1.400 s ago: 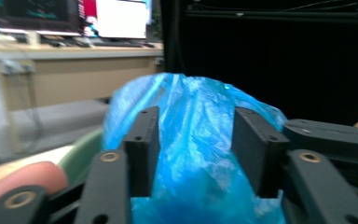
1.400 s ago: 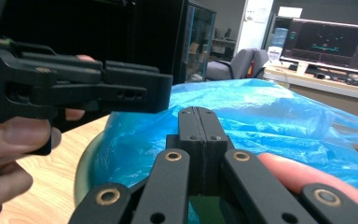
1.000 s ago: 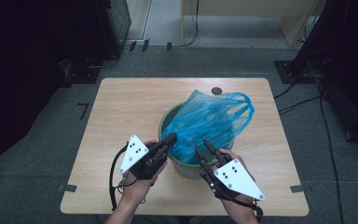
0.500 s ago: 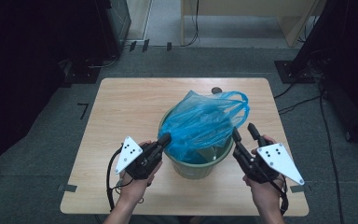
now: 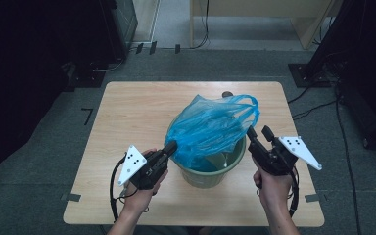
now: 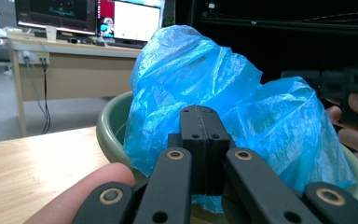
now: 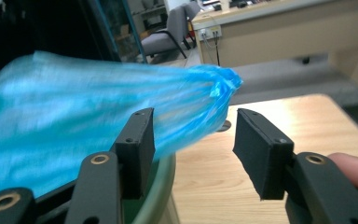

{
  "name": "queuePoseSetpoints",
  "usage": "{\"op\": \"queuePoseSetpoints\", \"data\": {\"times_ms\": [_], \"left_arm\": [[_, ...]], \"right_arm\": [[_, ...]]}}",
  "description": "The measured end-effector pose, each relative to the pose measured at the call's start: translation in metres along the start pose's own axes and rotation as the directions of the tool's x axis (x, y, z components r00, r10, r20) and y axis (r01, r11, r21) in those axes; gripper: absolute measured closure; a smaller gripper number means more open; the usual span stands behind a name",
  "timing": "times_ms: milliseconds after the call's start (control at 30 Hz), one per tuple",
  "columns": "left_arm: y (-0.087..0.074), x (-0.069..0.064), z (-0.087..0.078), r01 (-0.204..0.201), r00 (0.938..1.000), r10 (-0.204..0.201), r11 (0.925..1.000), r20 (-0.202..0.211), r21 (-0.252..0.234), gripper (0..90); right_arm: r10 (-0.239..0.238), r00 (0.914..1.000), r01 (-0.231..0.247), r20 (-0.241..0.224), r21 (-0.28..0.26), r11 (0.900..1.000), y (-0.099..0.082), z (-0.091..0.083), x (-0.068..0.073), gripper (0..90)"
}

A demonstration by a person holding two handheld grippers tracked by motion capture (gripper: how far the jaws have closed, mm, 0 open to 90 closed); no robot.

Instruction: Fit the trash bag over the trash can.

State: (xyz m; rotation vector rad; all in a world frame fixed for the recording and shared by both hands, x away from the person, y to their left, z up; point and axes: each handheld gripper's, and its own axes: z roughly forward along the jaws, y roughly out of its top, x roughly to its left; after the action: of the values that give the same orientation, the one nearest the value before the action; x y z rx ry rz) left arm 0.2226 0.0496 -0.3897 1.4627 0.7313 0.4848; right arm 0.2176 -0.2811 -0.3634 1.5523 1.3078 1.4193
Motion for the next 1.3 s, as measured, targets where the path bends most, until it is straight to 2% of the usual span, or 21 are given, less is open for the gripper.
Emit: {"op": "queuePoseSetpoints", "data": {"times_ms": [33, 100, 167, 233, 333, 367, 467, 500, 567, 667, 767, 867, 967, 1067, 1167, 1200, 1233, 1300], "left_arm": [[-0.001, 0.0, 0.0, -0.005, 1.0, 0.005, 1.0, 0.0, 0.0, 90.0], [-0.001, 0.0, 0.0, -0.004, 1.0, 0.004, 1.0, 0.0, 0.0, 90.0], [-0.001, 0.001, -0.001, -0.007, 1.0, 0.007, 1.0, -0.001, -0.003, 90.0], [0.001, 0.002, -0.003, -0.007, 1.0, 0.007, 1.0, -0.001, -0.007, 90.0], [0.001, 0.003, -0.004, -0.005, 1.0, 0.005, 0.9999, -0.002, -0.013, 90.0], [0.002, 0.004, -0.004, -0.005, 1.0, 0.005, 0.9999, -0.004, -0.013, 90.0], [0.002, 0.006, -0.005, 0.0, 1.0, 0.0, 0.9999, 0.0, -0.011, 90.0], [0.002, 0.006, -0.005, -0.001, 1.0, 0.001, 0.9999, -0.002, -0.011, 89.3], [0.003, 0.006, -0.005, 0.002, 1.0, -0.002, 0.9999, -0.006, -0.016, 85.2], [0.006, 0.006, -0.005, -0.013, 0.9993, 0.012, 0.9997, -0.035, -0.019, 64.1], [0.012, 0.005, -0.006, -0.024, 0.9985, 0.023, 0.9995, -0.05, -0.023, 48.5], [0.019, -0.001, -0.007, -0.043, 0.9972, 0.041, 0.9989, -0.063, -0.021, 39.2], [0.024, -0.006, -0.006, -0.054, 0.9969, 0.053, 0.9982, -0.058, -0.027, 36.6], [0.03, -0.013, -0.005, -0.07, 0.9966, 0.068, 0.9971, -0.045, -0.03, 35.3], [0.039, -0.022, -0.004, -0.085, 0.9963, 0.084, 0.9956, -0.018, -0.04, 34.3], [0.042, -0.026, -0.004, -0.093, 0.9957, 0.093, 0.995, 0.001, -0.039, 34.9], [0.045, -0.03, -0.003, -0.111, 0.9934, 0.112, 0.9933, 0.026, -0.033, 37.2], [0.05, -0.04, 0.001, -0.17, 0.9846, 0.171, 0.9853, 0.038, -0.014, 37.7]], "right_arm": [[0.023, 0.9997, -0.023, -0.001, -0.002, 0.9997, 0.002, 0.002, -0.001, 48.4], [0.035, 0.9994, -0.035, 0.004, 0.016, 0.9993, 0.006, 0.008, 0.0, 47.0], [0.034, 0.9992, -0.035, 0.023, 0.052, 0.998, 0.009, 0.015, 0.001, 46.3], [0.048, 0.9986, -0.05, 0.021, 0.089, 0.9948, 0.009, 0.021, 0.0, 46.8], [0.062, 0.998, -0.062, 0.003, 0.126, 0.99, 0.008, 0.027, 0.002, 57.7], [0.063, 0.998, -0.062, -0.007, 0.131, 0.9895, 0.007, 0.028, 0.003, 64.3], [0.033, 0.9991, -0.029, -0.027, 0.121, 0.9922, 0.005, 0.028, 0.01, 82.7], [0.02, 0.9994, -0.017, -0.027, 0.112, 0.9936, 0.005, 0.027, 0.012, 88.6], [-0.017, 0.9997, 0.018, -0.019, 0.075, 0.997, 0.005, 0.024, 0.017, 90.0], [-0.056, 0.9981, 0.056, -0.025, 0.0, 0.9985, 0.008, 0.015, 0.025, 90.0], [-0.126, 0.9916, 0.124, -0.027, -0.069, 0.9898, 0.011, 0.005, 0.037, 90.0], [-0.191, 0.981, 0.186, -0.031, -0.134, 0.9735, 0.015, -0.004, 0.051, 90.0], [-0.231, 0.9725, 0.222, -0.029, -0.181, 0.9581, 0.02, -0.011, 0.062, 90.0], [-0.255, 0.966, 0.241, -0.044, -0.203, 0.949, 0.025, -0.014, 0.072, 90.0], [-0.275, 0.9591, 0.254, -0.068, -0.219, 0.9419, 0.029, -0.017, 0.083, 90.0], [-0.289, 0.9545, 0.265, -0.074, -0.229, 0.9367, 0.03, -0.018, 0.087, 90.0], [-0.298, 0.9509, 0.272, -0.082, -0.236, 0.9329, 0.03, -0.02, 0.092, 90.0], [-0.316, 0.9431, 0.283, -0.103, -0.252, 0.9256, 0.032, -0.024, 0.1, 90.0]]}}
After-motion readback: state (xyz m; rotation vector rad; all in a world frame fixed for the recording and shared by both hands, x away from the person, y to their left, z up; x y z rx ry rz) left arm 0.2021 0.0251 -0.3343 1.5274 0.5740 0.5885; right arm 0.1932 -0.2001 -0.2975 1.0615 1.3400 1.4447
